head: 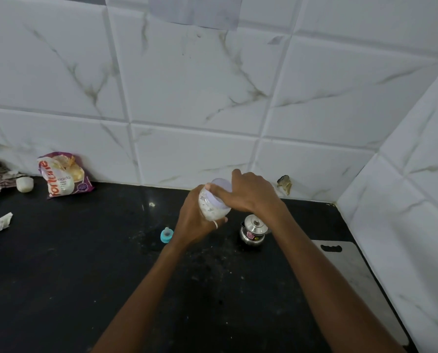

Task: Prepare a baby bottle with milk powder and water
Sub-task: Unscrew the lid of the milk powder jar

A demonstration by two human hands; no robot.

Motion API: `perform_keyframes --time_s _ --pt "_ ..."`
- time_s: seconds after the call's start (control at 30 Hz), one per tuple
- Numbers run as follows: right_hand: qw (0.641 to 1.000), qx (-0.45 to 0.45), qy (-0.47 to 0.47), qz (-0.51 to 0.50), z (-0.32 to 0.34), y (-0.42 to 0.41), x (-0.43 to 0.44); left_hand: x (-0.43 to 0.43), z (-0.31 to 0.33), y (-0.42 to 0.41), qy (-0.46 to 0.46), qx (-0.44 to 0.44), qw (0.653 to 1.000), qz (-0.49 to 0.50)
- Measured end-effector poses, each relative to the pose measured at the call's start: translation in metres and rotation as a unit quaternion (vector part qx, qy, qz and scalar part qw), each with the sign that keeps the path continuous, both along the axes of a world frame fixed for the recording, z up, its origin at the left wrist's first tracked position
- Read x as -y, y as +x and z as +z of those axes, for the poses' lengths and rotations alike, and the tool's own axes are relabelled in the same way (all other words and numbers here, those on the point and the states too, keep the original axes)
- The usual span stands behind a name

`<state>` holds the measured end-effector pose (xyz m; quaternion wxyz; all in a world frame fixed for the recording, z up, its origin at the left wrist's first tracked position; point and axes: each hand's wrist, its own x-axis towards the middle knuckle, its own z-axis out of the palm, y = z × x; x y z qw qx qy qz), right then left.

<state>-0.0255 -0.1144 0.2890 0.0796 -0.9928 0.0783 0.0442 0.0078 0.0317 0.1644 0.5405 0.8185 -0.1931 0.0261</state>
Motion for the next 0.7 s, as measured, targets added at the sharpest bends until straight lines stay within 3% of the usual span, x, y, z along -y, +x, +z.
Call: perform_keyframes --time_s 0.13,0.3,0.4,0.53,0.63,0.7 --pt "1.0 0.012 -0.006 0.012 -0.004 -0.002 -0.011 0.002 -0.004 0.003 0.014 0.002 1.0 0.012" --pt "0.975 -0.085 0.125 0.161 -0.003 0.001 0.007 -0.007 -0.011 0.004 0.043 0.002 0.999 -0.006" --pt "0.974 -0.064 0.16 0.146 -0.004 -0.002 0.006 -0.009 -0.014 0.004 0.036 -0.008 0.999 0.002" --pt "1.0 0.001 0.022 0.009 -0.005 -0.004 -0.013 -0.007 -0.017 0.005 0.038 -0.011 0.999 0.003" --pt "0.999 0.034 -0.027 0.012 -0.01 -0.003 -0.021 -0.005 -0.017 0.006 0.037 -0.024 0.999 0.003" --pt "0.999 0.017 -0.009 0.046 -0.01 -0.003 -0.019 -0.007 -0.019 0.008 0.034 -0.032 0.999 0.002"
